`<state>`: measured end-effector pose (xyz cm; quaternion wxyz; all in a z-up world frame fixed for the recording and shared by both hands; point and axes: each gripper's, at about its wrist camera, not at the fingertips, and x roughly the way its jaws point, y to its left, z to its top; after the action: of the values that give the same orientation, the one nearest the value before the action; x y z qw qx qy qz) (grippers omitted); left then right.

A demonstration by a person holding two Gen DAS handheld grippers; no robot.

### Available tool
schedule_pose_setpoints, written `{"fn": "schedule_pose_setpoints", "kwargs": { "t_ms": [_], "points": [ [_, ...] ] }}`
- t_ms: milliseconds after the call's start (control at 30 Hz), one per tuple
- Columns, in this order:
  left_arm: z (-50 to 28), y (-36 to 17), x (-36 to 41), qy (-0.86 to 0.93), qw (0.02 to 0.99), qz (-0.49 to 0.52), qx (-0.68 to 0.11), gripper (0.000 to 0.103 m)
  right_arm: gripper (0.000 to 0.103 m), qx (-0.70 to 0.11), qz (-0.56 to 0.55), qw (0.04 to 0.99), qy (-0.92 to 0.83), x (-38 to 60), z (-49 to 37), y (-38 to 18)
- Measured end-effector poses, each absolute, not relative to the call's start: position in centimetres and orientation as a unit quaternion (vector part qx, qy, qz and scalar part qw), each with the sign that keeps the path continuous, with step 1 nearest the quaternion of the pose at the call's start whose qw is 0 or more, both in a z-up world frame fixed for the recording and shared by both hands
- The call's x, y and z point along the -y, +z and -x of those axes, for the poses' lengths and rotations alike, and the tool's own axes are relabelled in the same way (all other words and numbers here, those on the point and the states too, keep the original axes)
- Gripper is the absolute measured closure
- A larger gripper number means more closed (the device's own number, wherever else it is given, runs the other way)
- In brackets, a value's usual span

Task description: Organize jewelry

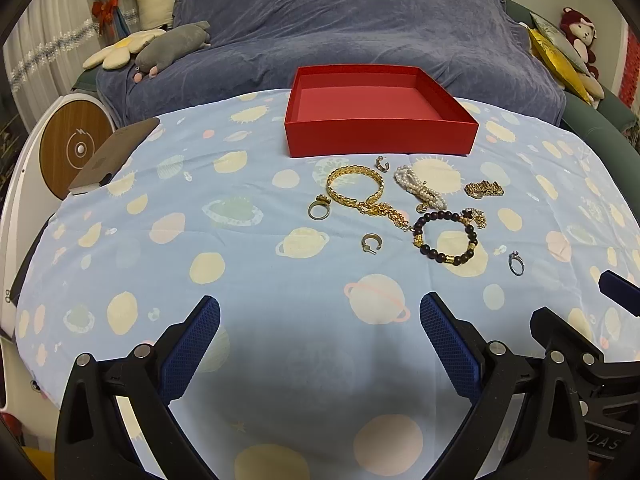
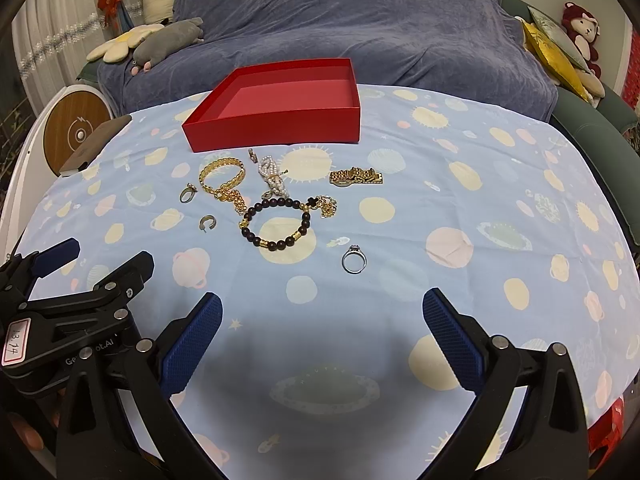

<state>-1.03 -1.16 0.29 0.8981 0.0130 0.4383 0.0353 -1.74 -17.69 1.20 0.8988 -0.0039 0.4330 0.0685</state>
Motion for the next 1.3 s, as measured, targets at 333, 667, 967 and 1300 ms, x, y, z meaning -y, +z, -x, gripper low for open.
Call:
{"fn": "schedule_pose_setpoints", "kwargs": {
  "t_ms": [333, 667, 967, 1300],
  "points": [
    [1.04, 0.31, 1.16, 0.035, 0.898, -0.014, -0.437, 0.005, 0.005, -0.433, 0.004, 0.899, 0.069, 17.75, 1.74, 1.18],
    [1.04, 0.3, 1.16, 0.035, 0.898, -0.013, -0.438, 0.005, 0.005, -0.434, 0.004, 0.898, 0.068, 17.76, 1.75, 1.17],
    [1.04, 0.2, 1.22, 0.036, 0.898, -0.015, -0.439, 0.005, 0.005, -0.435, 0.0, 0.898, 0.067, 18.2, 1.66, 0.99],
    [0.9, -0.3, 1.34, 0.036, 0.896, -0.017, -0.442, 0.005, 0.005, -0.44, -0.001, 0.895, 0.066, 18.37, 1.43, 0.53]
  ]
}}
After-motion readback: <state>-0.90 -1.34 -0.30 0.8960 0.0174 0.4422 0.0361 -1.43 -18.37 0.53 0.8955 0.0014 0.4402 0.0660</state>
